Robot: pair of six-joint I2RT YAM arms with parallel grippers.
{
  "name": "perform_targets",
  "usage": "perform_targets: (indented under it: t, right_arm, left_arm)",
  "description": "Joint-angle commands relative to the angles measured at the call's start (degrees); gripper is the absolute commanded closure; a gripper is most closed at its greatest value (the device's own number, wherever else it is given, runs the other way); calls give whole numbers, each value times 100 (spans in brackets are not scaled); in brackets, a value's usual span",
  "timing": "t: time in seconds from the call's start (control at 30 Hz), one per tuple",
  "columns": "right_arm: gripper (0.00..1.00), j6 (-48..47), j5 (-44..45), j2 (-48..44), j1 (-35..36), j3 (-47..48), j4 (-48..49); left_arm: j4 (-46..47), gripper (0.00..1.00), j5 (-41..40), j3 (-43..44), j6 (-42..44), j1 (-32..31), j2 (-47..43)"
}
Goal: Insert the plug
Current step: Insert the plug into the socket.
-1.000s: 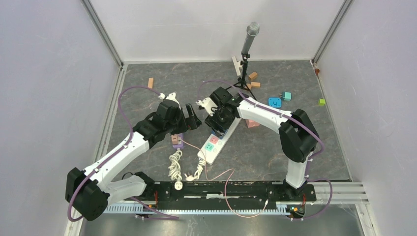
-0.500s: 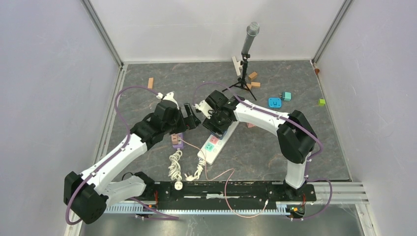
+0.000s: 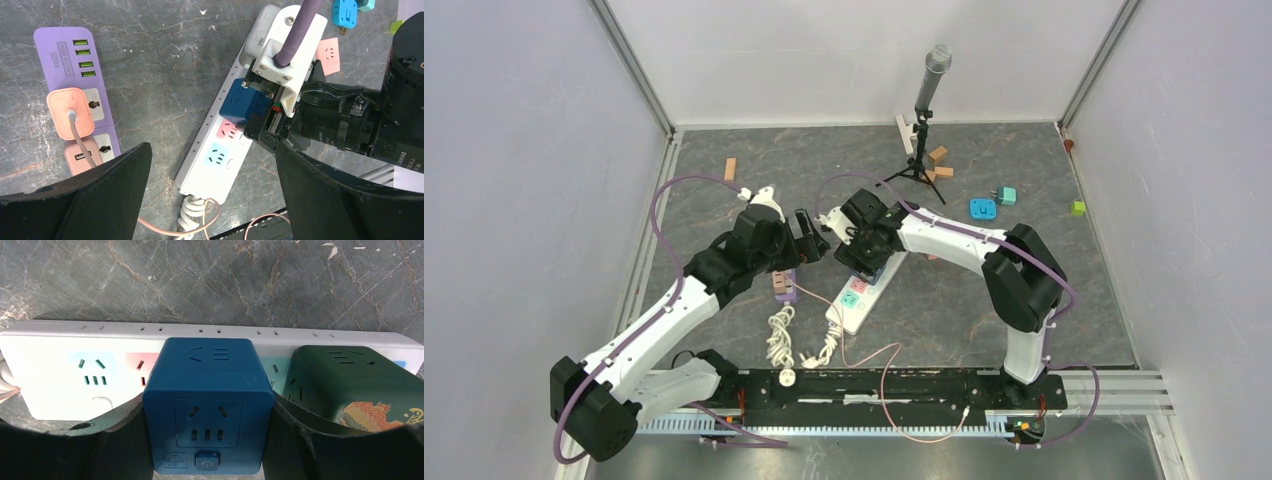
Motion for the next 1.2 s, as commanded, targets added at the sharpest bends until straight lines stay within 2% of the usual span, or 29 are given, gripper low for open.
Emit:
perform_targets:
  t: [0.0,0.03,0.1,0.17,0.23,0.3,0.47,0.63,0.73,0.93,1.17]
  right_arm:
    - [99,-173,-151,551,72,-429,-359]
    - [93,-175,-169,464,71,-303,-419]
    - [74,-143,-184,280,71,74,-573]
    - [51,-105,-128,99,72,484,-726]
    - [33,-72,-31,-76,63,957,-880]
    - [24,-58,93,-244,63,1448,-1057]
    - [11,-95,269,-727,21,1959,-1093]
    - [2,91,469,-1394,-254,1335,-685]
    - [2,373,599,-1851,-595,549,-171]
    - [2,583,1844,-2427,-1100,-574,338]
    - [2,598,1752,-2429,-1925,-1053,273]
  left_arm:
    - [98,0,-155,189,244,18,-124]
    - [97,0,-160,198,255,14,-122]
    - [96,0,-180,215,296,20,-134]
    - [96,0,-188,241,337,17,-140]
    - [96,0,-200,272,377,19,-144]
    - [101,0,-200,294,414,13,-149]
    - [168,0,-202,299,448,20,-162]
    - [243,0,-173,329,446,16,-128]
    - [305,0,-131,350,433,12,-96]
    - [394,0,55,330,275,21,16]
    - [474,0,207,209,7,14,-2]
